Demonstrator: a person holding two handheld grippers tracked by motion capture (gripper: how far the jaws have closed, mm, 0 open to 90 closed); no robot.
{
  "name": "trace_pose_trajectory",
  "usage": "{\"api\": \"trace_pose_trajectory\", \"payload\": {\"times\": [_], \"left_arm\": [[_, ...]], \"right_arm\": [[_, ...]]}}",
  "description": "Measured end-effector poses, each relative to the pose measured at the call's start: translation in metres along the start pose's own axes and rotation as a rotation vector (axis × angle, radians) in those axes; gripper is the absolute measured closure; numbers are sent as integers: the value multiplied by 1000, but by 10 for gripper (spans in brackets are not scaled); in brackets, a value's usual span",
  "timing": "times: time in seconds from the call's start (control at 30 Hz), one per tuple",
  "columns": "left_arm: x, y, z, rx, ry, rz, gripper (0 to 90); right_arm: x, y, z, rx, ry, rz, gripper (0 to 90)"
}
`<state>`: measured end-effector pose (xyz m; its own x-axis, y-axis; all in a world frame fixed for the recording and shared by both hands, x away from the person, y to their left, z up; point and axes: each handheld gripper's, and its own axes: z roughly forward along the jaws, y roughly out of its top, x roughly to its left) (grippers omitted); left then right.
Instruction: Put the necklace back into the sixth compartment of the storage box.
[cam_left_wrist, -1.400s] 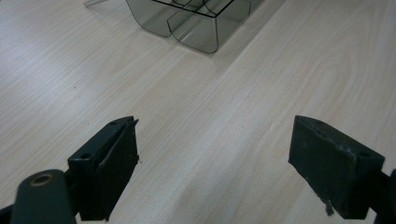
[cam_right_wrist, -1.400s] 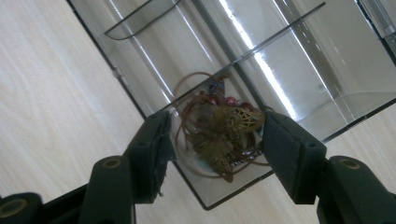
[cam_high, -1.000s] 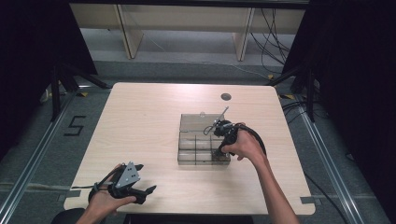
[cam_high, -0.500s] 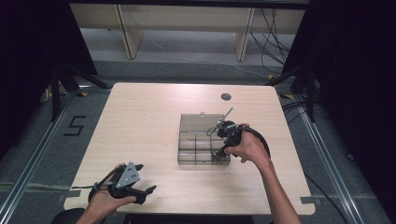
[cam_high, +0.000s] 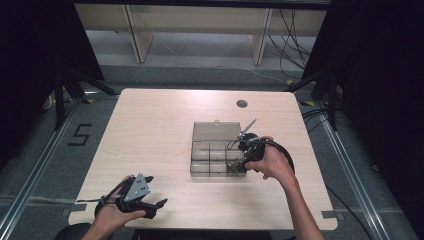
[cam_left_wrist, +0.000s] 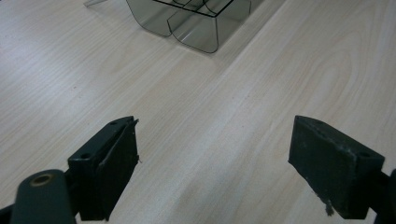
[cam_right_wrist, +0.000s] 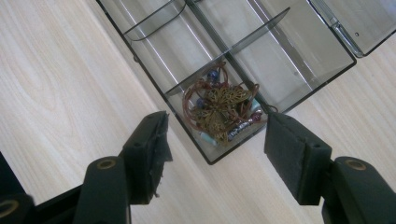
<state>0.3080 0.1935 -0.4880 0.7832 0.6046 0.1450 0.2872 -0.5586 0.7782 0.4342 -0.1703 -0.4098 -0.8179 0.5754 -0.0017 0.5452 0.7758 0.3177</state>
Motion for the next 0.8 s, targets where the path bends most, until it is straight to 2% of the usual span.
{"api": "trace_pose_trajectory", "payload": {"times": [0.07, 0.1, 0.2, 0.3, 0.33, 0.43, 0.47, 0.6, 0.63, 0.67, 0.7, 0.73, 0.77, 0.8], "left_arm": [[0, 0, 0, 0, 0, 0, 150], [0, 0, 0, -1, 6, 3, 150], [0, 0, 0, 0, 5, 4, 151], [0, 0, 0, 0, 5, 4, 151], [0, 0, 0, 0, 5, 4, 150], [-1, 0, 1, -11, 7, -10, 150], [0, 0, 0, -1, 5, 3, 151], [0, 0, 0, -2, 6, 3, 150], [0, 0, 0, -1, 2, 1, 151], [-1, 0, 1, -16, 1, -20, 150], [0, 0, 0, -2, 2, -3, 151], [0, 0, 0, -2, 2, -3, 151], [-1, 0, 1, -14, 1, -18, 150], [-1, 0, 1, -14, 1, -18, 150]], "right_arm": [[0, -1, 0, -2, -5, -10, 391], [1, -2, -1, -2, -2, 5, 386], [2, -4, -1, -6, -1, 12, 377], [1, -6, 0, -18, -4, -5, 368], [2, -7, 0, -7, -4, 11, 366], [3, -8, 0, -27, 2, 4, 363], [4, -10, -1, -18, -3, 15, 359], [5, -11, 0, -30, 1, 11, 353], [5, -12, 0, -36, -1, 10, 351], [7, -13, 0, -34, 3, 29, 348], [6, -13, 0, -37, -6, 14, 347], [6, -13, 0, -37, -6, 14, 347], [8, -14, 1, -48, 19, 33, 343], [8, -15, 0, -49, 13, 39, 340]]}}
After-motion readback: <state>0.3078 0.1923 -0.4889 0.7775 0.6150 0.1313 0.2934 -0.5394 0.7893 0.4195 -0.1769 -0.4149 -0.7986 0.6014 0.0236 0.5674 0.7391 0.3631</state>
